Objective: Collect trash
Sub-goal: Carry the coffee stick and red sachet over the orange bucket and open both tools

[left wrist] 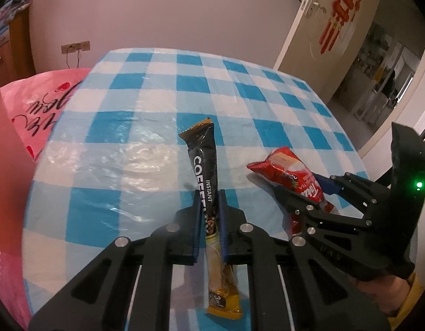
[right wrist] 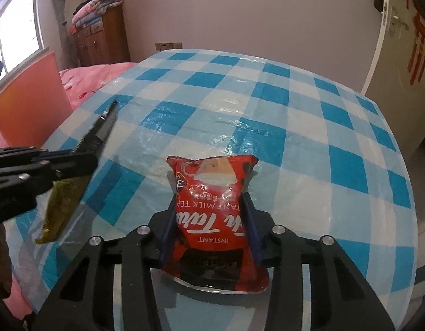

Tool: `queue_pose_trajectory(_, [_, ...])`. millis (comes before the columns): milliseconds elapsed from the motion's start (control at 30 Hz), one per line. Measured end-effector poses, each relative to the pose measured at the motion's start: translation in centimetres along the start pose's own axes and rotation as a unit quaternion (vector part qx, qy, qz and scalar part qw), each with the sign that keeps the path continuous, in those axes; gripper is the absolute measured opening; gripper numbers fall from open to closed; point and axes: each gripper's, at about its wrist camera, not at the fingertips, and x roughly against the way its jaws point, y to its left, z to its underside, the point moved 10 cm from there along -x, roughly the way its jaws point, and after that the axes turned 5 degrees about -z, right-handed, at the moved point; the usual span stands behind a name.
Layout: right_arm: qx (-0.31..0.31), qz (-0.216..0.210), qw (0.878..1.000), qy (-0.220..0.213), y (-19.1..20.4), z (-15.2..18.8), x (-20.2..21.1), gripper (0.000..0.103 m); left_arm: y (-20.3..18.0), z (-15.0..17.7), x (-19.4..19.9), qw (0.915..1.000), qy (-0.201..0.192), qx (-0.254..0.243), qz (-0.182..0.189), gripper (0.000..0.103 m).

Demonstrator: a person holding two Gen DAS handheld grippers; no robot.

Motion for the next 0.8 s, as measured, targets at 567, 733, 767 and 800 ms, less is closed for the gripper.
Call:
queue_pose_trajectory(567, [-0.047, -0.049, 0.997, -0.048, 1.6, -4.2, 4.8, 0.042, 3.1, -2.9, 6.2, 0.9971, -0.07, 0.029, 0.01, 0.013])
queue_pose_trajectory(733, [-0.052, -0.079, 0.994, -0.054, 3.3, -5.9, 5.9, 0.042, 4.4, -4.2, 8.3, 0.9951, -0.091, 0.039, 0.003, 0.013])
queue_pose_trajectory(767, [-0.054, -0.086, 0.993, -0.054, 3.7, -6.2, 6.1, 0.042, 4.9, -4.5, 8.8, 0.9945, -0.097, 0.04, -0.001, 0.013])
queue_pose_trajectory(800, [-0.056, -0.094, 0.992, -0.054, 4.1, -6.7, 6.2, 0.042, 5.4, -4.9, 9.3, 0.9938, -0.103, 0.042, -0.005, 0.013])
